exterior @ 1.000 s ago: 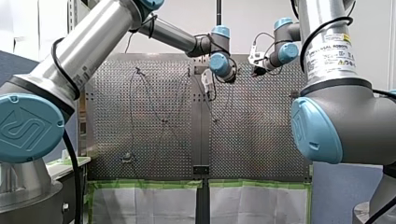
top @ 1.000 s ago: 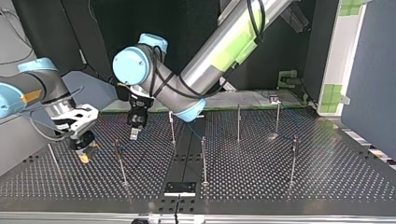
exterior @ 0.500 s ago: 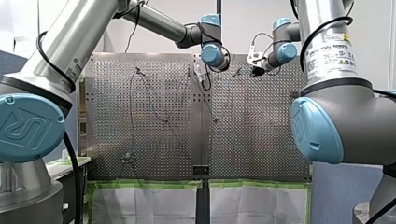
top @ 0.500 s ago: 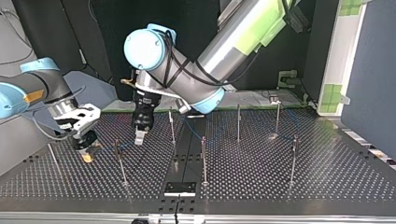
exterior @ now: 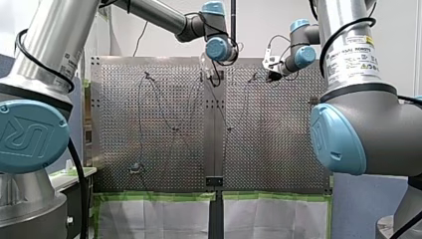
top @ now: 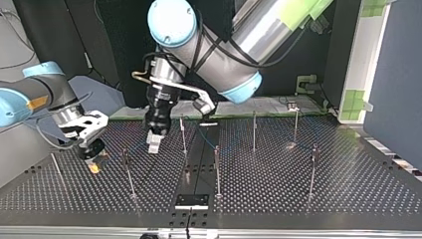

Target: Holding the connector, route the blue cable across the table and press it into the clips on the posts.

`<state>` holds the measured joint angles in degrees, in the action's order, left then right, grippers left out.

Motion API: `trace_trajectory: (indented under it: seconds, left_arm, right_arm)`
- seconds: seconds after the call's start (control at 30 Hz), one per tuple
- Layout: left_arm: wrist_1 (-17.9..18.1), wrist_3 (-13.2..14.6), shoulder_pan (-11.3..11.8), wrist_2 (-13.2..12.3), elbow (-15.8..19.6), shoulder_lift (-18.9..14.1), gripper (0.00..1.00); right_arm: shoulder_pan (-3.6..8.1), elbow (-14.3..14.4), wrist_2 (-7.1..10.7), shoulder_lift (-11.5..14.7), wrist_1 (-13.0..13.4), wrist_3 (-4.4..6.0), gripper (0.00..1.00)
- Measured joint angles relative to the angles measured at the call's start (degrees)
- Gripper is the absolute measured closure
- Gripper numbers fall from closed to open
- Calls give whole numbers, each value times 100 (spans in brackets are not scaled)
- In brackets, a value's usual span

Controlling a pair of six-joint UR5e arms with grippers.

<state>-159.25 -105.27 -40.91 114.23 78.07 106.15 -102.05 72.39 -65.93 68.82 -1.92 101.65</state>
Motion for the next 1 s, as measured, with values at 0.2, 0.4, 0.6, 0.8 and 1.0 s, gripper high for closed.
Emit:
trace_trajectory:
  seconds: [0.2,0.4,0.6,0.8,1.0]
  left_arm:
    - [361,20,-60,122,361,-361,0]
    - [705,2,-106,134,727,-728,0]
    - [795,-63,-124,150,1054,-1053,0]
    - [1039,-193,-144,85,1424,-1422,0]
    - [1395,-501,-191,-122,1790,-1410,0]
  right_arm:
    - [-3,0,1,-5,0,-3,100]
    - [-3,0,0,-11,0,-4,100]
    - [-4,0,0,-16,0,-4,100]
    - [-8,0,0,-20,-2,-8,100]
    - [-26,0,0,-28,-6,-31,100]
